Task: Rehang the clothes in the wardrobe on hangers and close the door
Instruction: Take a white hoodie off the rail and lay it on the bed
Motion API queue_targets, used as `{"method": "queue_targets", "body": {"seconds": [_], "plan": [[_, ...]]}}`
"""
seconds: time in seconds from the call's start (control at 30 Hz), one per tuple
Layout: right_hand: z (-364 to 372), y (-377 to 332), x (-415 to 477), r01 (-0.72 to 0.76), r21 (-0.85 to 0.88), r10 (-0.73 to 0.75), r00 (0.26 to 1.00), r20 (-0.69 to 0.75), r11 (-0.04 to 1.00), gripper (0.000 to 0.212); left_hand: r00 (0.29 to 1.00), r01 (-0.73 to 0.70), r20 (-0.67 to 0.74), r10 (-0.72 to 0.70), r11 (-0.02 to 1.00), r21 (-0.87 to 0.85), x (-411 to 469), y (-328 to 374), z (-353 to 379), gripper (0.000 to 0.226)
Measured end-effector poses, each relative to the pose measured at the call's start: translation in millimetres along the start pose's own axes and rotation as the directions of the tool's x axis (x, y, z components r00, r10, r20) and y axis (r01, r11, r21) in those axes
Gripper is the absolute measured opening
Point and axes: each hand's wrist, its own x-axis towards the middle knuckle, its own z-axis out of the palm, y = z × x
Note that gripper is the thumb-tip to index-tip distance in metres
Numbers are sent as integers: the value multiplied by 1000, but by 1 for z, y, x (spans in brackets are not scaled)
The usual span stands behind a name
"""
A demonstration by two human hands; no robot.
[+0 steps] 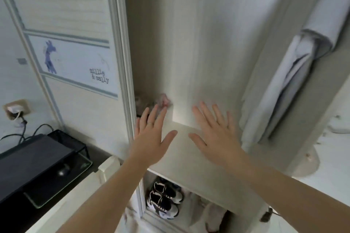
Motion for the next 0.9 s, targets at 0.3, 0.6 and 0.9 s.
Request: {"method": "queue_targets", "body": {"seconds": [0.3, 0.6, 0.9], "plan": [[-142, 68, 116, -57, -262, -23, 955, -294, 963, 73, 921, -324, -248, 299, 944, -65, 218, 74, -56, 74], [-264, 104, 202, -281, -348, 64, 851, -522, 894, 72, 775, -580, -368, 514, 809, -93, 403, 162, -62, 80], [-327, 143, 275, -515, -552, 170, 813, -557, 656, 68, 699, -714, -429, 573, 592, -373, 516, 263, -75, 81]]}}
